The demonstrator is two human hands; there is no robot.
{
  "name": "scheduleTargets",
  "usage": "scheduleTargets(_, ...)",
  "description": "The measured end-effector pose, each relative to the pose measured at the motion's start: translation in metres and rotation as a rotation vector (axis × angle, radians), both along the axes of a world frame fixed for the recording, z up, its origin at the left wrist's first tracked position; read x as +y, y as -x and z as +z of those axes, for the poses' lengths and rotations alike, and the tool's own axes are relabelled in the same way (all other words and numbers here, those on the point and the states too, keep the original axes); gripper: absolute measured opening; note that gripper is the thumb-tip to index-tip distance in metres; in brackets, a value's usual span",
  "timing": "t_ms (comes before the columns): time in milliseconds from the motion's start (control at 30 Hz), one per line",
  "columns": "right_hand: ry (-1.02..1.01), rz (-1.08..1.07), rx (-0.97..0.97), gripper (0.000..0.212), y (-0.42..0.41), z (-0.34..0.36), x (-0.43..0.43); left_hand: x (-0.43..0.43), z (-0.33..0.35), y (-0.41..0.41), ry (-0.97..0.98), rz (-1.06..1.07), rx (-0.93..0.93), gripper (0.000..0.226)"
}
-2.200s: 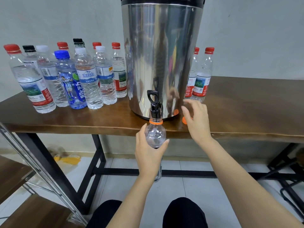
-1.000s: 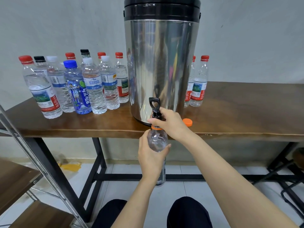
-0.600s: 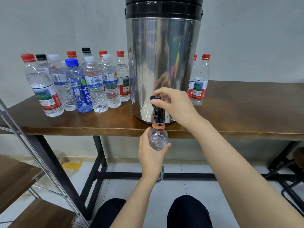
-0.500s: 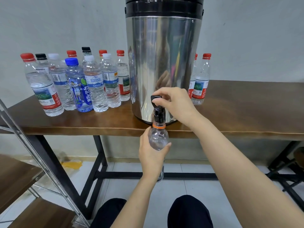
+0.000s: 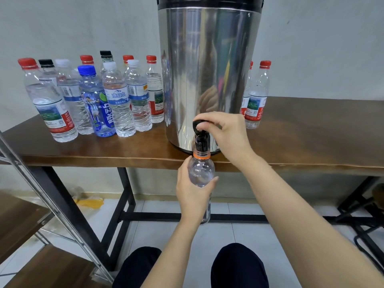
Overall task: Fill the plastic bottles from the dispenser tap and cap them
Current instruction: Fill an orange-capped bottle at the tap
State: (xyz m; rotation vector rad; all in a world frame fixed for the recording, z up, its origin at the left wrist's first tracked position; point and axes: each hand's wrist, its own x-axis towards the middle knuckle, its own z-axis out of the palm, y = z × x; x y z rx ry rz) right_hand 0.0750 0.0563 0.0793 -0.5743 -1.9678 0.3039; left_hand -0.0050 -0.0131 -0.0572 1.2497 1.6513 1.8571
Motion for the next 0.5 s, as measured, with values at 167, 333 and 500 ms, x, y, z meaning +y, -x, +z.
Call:
scheduleTargets(167, -0.291, -0.107, 0.099, 0.014, 0.001, -0.023, -0.006, 0.001, -0.001, 0.002, 0.008, -0.028, -0.028, 0.079)
scheduleTargets(333, -0.349, -0.058, 0.067, 0.016, -0.009, -0.054, -0.011, 0.001, 0.000, 0.002, 0.010, -0.035, -0.021, 0.079)
scheduleTargets(500, -0.218, -0.049, 0.062, 0.014, -0.007, -0.060, -0.022, 0.000, 0.001, 0.001, 0.021, -0.010, 0.007, 0.076)
